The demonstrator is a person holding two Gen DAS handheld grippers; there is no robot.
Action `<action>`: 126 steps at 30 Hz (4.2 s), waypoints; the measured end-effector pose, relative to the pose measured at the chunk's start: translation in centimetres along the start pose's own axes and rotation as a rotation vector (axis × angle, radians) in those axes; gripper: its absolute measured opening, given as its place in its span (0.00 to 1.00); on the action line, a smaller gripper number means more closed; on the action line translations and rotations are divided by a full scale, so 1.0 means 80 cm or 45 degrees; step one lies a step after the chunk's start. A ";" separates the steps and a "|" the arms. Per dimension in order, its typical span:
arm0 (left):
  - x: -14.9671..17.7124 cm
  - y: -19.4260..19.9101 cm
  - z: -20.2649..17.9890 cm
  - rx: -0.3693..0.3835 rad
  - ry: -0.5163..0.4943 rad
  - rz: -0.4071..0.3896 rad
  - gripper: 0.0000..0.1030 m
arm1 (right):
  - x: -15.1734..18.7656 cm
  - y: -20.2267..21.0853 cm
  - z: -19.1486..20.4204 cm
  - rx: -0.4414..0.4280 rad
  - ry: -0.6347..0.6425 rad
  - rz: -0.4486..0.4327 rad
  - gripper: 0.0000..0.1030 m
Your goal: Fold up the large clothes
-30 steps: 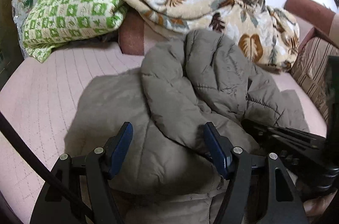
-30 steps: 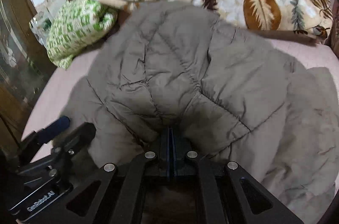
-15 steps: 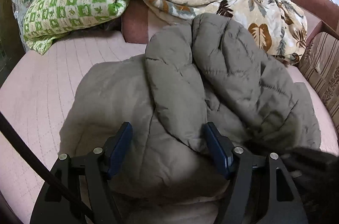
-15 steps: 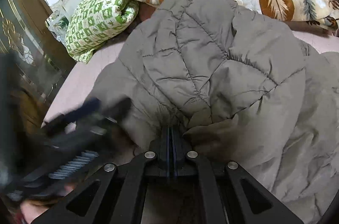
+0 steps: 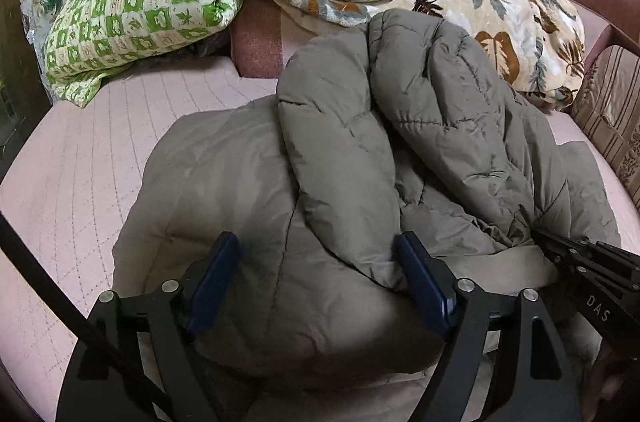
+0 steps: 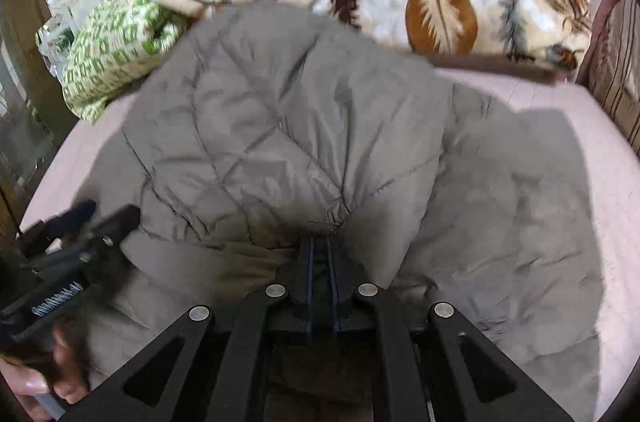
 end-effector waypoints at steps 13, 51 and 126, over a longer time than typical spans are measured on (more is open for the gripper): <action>-0.006 0.018 -0.003 0.029 0.024 -0.042 0.78 | -0.006 0.045 0.028 -0.084 -0.029 -0.099 0.08; 0.038 0.160 -0.028 0.034 -0.156 -0.151 0.78 | 0.175 0.193 0.037 -0.138 -0.063 0.045 0.30; 0.310 0.288 0.105 -0.124 0.172 -0.052 0.78 | 0.289 0.327 -0.160 -0.035 -0.304 -0.195 0.51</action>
Point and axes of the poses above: each gripper's, at about its wrist camera, not at the fingertips, and y roughly against the way its jaws point, z to its left, x to its underside, the point moved 8 cm from there along -y, roughly the way its jaws point, and after that the axes turned 7 degrees about -y, right-handed, at the moved point
